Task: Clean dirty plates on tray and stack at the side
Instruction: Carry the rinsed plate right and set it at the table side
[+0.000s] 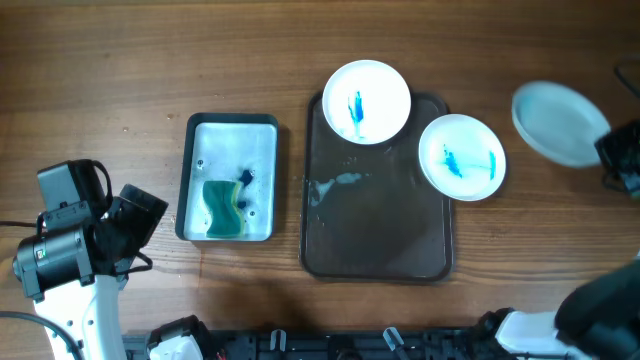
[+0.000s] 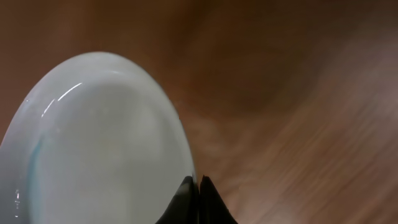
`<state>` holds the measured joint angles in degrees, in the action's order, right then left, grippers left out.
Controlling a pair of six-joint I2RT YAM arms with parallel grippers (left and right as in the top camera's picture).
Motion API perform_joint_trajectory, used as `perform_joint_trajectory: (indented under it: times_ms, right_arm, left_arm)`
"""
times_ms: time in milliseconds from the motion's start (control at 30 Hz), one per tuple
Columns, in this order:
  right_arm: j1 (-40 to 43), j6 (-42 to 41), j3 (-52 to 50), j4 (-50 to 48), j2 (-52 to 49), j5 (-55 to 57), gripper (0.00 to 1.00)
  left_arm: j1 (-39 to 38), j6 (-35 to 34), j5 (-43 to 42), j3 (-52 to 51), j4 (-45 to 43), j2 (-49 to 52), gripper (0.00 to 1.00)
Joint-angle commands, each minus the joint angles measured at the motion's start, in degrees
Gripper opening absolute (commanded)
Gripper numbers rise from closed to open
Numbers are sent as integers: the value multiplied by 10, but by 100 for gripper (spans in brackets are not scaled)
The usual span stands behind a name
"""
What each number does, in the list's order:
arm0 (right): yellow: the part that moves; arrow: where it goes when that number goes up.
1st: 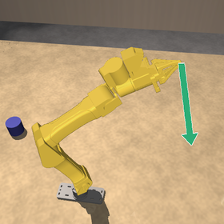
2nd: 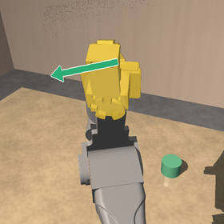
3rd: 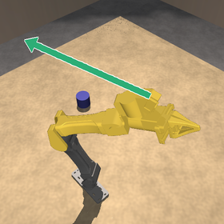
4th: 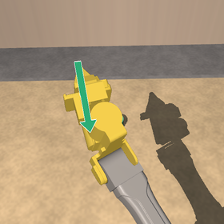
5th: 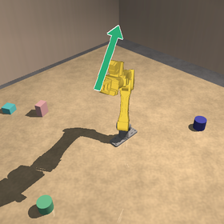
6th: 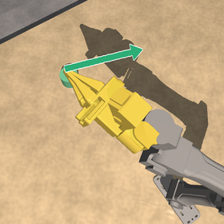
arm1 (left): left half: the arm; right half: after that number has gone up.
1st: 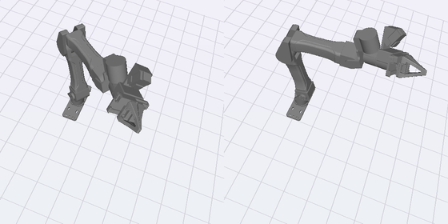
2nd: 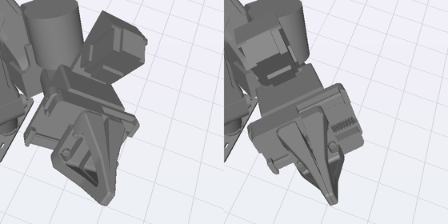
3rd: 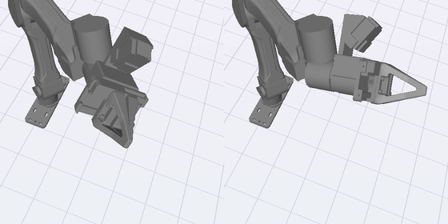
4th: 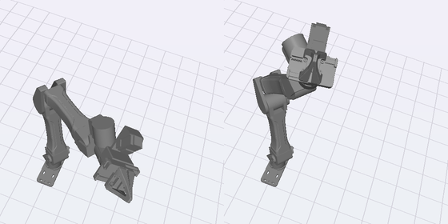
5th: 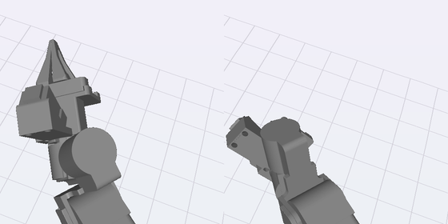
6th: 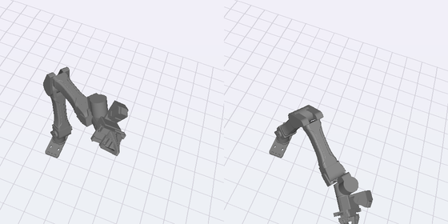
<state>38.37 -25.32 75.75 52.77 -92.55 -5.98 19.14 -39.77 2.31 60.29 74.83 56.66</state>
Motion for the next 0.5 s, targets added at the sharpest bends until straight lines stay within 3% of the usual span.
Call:
perform_joint_trajectory:
  times_ms: [0, 200, 267, 300, 367, 467]
  right_arm:
    - [24, -1, -34, -20, -65, 48, 4]
    - [22, -8, -71, -35, -115, 83, 8]
    - [22, -4, -72, -33, -114, 86, 41]
    - [22, -1, -71, -32, -108, 80, 48]
    - [20, 19, -71, -31, -90, 34, 51]
    - [1, 70, -71, -35, -47, -133, 55]
  left_arm:
    - [3, -6, 3, 6, 0, -5, 100]
    - [3, -6, 3, 6, 0, -5, 100]
    - [3, -6, 3, 6, 0, -5, 100]
    - [3, -6, 3, 6, 0, -5, 100]
    - [3, -6, 3, 6, 0, -5, 100]
    - [3, -6, 3, 6, 0, -5, 100]
